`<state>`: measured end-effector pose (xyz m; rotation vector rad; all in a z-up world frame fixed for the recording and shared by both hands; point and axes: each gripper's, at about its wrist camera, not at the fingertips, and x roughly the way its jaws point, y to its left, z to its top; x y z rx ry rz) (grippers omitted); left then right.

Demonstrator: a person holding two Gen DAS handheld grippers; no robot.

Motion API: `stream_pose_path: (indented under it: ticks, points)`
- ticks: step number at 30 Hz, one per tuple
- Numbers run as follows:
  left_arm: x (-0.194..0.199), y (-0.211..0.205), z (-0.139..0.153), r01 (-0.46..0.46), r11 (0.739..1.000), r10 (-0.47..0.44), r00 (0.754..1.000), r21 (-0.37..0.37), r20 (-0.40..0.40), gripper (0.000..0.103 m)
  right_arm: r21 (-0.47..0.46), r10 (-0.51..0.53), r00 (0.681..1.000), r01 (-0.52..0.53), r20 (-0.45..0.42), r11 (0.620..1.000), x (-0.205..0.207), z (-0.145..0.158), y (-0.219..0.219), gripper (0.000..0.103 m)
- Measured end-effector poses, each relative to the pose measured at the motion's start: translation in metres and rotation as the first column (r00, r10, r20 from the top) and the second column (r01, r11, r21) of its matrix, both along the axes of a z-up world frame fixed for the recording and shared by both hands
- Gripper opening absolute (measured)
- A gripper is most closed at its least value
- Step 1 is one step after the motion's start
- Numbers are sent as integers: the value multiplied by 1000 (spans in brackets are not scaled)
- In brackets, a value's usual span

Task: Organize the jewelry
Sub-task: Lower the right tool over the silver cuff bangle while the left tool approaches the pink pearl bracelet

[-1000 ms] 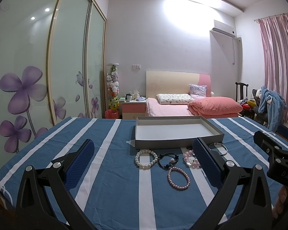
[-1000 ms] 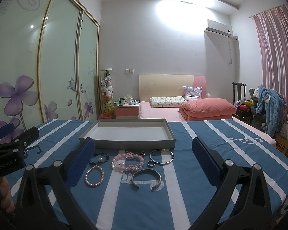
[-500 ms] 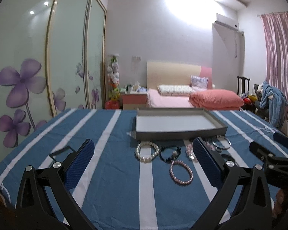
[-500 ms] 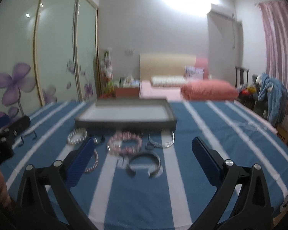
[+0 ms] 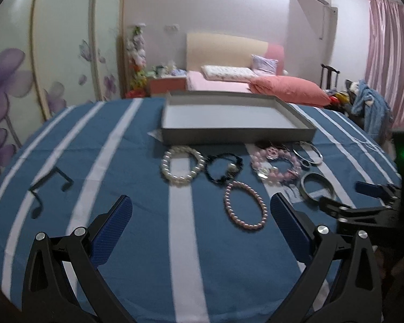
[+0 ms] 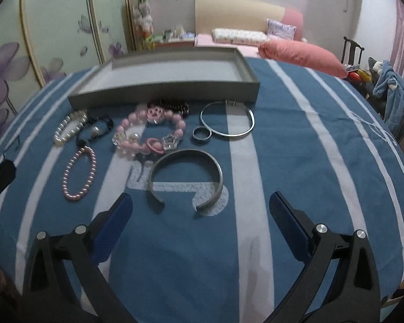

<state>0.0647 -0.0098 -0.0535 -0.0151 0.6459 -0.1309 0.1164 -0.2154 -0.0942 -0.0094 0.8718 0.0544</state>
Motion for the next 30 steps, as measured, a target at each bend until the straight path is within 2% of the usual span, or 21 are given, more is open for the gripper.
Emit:
stream_pose_path:
  ticks: [3, 6, 7, 8, 12, 20, 22, 24, 28, 30]
  points:
    - [5, 0, -2, 16, 1000, -17, 1000, -3, -17, 101, -6, 15, 999, -16, -40, 1000, 12, -5, 5, 97]
    - [9, -3, -3, 26, 1000, -26, 999, 4, -36, 101, -12, 29, 997, -30, -73, 999, 21, -10, 9, 84]
    - [10, -4, -4, 31, 1000, -31, 999, 4, -45, 101, -6, 34, 997, -34, -76, 999, 23, -11, 10, 82]
    - [12, -5, -5, 34, 999, -34, 998, 4, -50, 101, -6, 32, 997, -33, -74, 999, 24, -11, 11, 82]
    - [19, -9, -9, 58, 998, -58, 995, -7, -79, 101, -4, 48, 997, -48, -54, 999, 24, -8, 13, 66]
    - [35, -32, -21, 106, 994, -101, 980, 17, -169, 101, 29, 12, 999, -11, -36, 1000, 13, -6, -8, 66]
    - [40, -37, -26, 106, 994, -100, 977, 21, -189, 97, 40, 6, 999, -5, -34, 999, 11, -6, -11, 66]
    - [47, -41, -30, 92, 995, -82, 973, 36, -214, 86, 46, 4, 999, -3, -33, 999, 11, -6, -13, 66]
    - [52, -33, -32, 46, 999, -40, 974, 24, -224, 78, 50, 7, 999, -5, -33, 999, 11, -5, -14, 66]
    - [53, -28, -35, 28, 999, -20, 972, 29, -235, 70, 47, 7, 999, -6, -32, 999, 10, -5, -14, 66]
